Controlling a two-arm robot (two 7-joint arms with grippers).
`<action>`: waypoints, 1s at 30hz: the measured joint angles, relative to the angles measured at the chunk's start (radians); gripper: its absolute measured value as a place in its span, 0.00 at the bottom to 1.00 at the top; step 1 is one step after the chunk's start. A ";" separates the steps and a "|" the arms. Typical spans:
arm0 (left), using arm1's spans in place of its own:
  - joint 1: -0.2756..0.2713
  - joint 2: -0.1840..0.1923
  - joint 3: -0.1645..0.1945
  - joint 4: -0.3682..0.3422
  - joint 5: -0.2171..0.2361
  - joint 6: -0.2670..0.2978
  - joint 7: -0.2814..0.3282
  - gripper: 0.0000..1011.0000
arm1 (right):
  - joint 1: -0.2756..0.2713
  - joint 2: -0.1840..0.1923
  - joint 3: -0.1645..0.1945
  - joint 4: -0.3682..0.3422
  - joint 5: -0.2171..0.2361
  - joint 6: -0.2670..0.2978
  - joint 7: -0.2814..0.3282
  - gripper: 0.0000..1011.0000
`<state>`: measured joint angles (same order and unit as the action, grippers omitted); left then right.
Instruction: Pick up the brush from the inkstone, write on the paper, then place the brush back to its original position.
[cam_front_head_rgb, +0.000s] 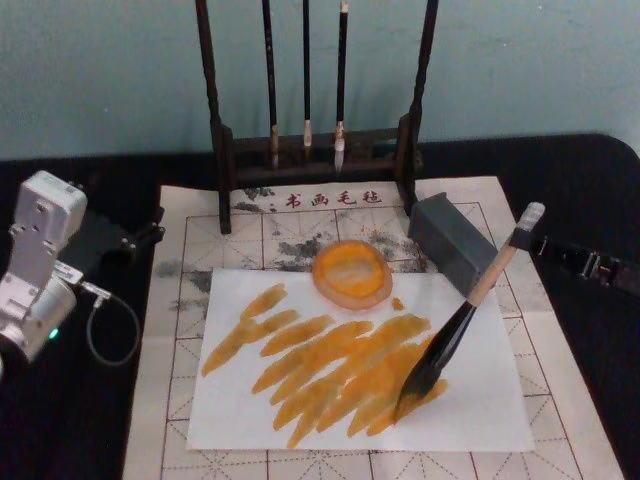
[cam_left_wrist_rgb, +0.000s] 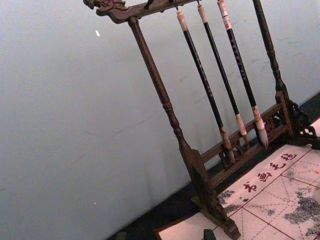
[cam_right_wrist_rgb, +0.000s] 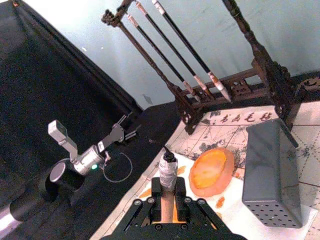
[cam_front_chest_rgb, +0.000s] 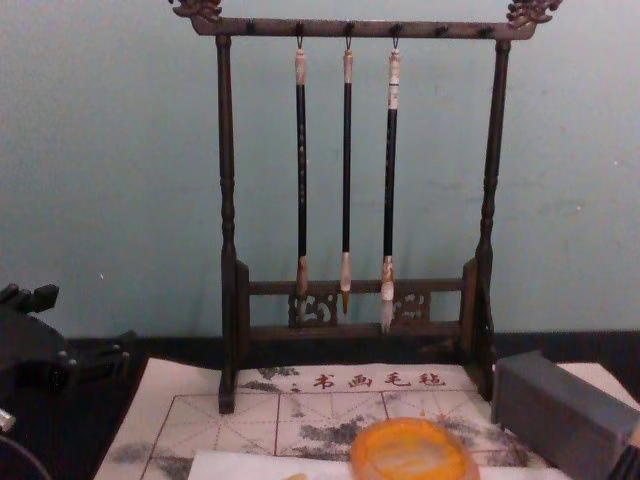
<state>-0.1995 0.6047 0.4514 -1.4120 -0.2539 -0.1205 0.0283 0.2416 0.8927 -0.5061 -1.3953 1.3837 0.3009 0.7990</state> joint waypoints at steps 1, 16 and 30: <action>0.000 0.000 0.000 0.000 0.000 0.000 0.000 0.99 | 0.001 0.001 -0.002 0.000 -0.001 0.000 0.002 0.18; 0.000 0.000 0.000 0.000 0.000 0.000 0.000 0.99 | 0.020 0.010 -0.035 0.010 -0.018 0.006 0.017 0.18; 0.000 0.000 0.000 0.000 0.000 0.000 0.000 0.99 | 0.021 0.003 -0.036 0.026 -0.007 0.003 -0.014 0.18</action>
<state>-0.1995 0.6047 0.4514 -1.4120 -0.2539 -0.1205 0.0283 0.2628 0.8954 -0.5416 -1.3694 1.3763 0.3042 0.7850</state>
